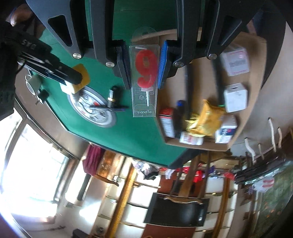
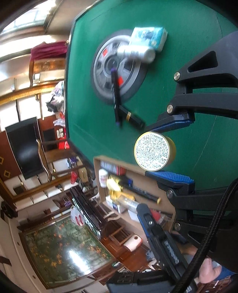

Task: Organize objects
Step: 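Carry candle box and tape roll into the cardboard tray and open both grippers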

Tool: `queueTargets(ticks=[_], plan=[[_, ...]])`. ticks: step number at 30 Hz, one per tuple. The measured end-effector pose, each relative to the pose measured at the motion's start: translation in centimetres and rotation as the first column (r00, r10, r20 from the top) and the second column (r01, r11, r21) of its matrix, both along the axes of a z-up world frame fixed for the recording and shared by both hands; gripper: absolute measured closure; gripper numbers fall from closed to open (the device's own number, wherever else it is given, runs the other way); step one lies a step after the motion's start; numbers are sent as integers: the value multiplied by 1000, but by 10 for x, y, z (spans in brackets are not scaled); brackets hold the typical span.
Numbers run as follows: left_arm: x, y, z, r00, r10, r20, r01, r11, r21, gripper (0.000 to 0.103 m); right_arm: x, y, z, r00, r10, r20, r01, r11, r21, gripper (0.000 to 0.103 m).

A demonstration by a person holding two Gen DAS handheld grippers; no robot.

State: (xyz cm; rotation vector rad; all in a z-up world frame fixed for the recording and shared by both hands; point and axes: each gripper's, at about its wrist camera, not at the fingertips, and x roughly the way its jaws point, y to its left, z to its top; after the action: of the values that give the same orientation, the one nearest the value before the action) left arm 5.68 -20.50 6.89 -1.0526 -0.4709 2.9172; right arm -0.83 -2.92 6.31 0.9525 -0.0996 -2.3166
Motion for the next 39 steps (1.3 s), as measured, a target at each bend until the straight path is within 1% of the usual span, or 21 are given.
queueTargets(ticks=[5,11,16,21,26,32,33,39], plan=[[0,-28,-14,998,55,21,-56,998,25,79,1,-32,5,998,55,7,-55,998,7,65],[-6,-45,-30,994,94,54,-97,995,38,79,-3,-73,2,994,102,34,-103,994,27,65],[-11,-52,-42,988,121,95,-124,992,27,79,-19,-104,-8,989,124,80,-128,991,48,65],[-17,-54,-42,985,134,111,-135,991,0,79,-33,-130,-21,985,126,118,-136,987,87,65],[-28,-57,-43,981,142,135,-140,990,-26,79,-43,-141,-31,983,113,143,-129,986,106,65],[-39,-55,-45,979,131,154,-125,991,-45,79,-58,-145,-39,979,88,182,-109,988,111,65],[-42,-55,-45,978,134,159,-127,990,-57,79,-60,-145,-41,979,84,187,-106,988,113,65],[-48,-60,-47,974,147,171,-136,988,-75,79,-69,-147,-46,978,63,201,-89,988,123,65]])
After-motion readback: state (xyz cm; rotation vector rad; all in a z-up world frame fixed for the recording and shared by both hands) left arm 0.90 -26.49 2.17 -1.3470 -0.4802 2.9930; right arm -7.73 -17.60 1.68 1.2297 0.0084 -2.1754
